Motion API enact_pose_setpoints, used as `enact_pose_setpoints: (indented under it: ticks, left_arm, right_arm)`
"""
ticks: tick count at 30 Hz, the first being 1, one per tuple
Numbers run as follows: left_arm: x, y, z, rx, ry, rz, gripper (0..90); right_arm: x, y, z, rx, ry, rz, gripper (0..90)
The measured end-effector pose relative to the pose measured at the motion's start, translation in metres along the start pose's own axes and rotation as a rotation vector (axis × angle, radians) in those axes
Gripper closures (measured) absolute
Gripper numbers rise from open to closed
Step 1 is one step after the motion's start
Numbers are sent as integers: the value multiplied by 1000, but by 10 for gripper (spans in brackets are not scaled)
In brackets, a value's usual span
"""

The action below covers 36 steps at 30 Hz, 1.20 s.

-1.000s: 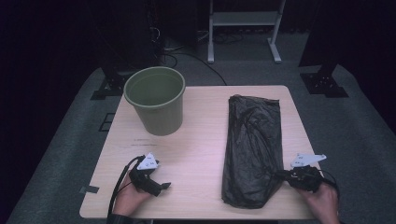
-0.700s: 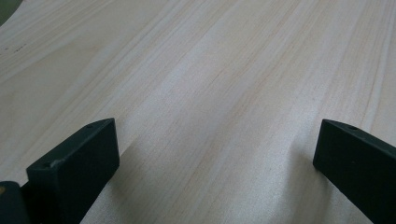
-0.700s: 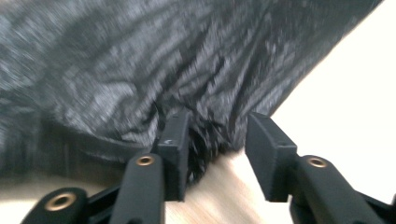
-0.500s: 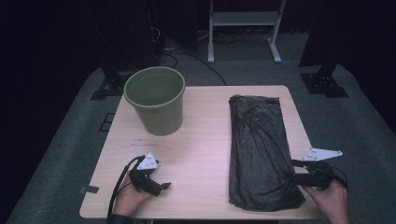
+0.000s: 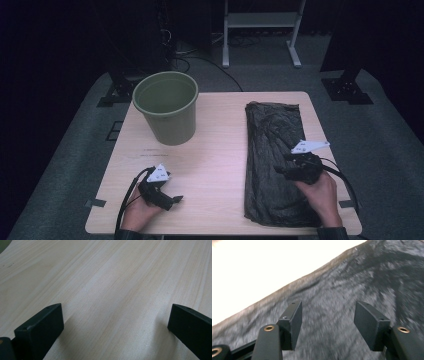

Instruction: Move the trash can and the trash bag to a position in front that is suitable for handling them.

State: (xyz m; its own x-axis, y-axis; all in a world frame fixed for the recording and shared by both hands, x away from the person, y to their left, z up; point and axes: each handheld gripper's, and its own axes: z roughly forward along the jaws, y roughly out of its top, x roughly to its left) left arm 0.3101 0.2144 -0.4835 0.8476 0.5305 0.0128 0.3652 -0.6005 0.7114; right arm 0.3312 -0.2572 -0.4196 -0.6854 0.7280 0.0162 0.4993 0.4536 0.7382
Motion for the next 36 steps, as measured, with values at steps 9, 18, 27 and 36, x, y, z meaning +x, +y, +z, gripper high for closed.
enact_pose_setpoints:
  ticks: [9,18,27,36]
  left_arm:
    - [0,0,0,0,0,0,0]
    - [0,0,0,0,0,0,0]
    - [0,0,0,0,0,1,0]
    - [0,0,0,0,-1,2,0]
  right_arm:
    - [11,29,48,31,49,-17,350]
    - [9,32,90,44,28,15,312]
    - [14,28,107,110,7,-33,386]
    - [11,23,101,85,14,-7,775]
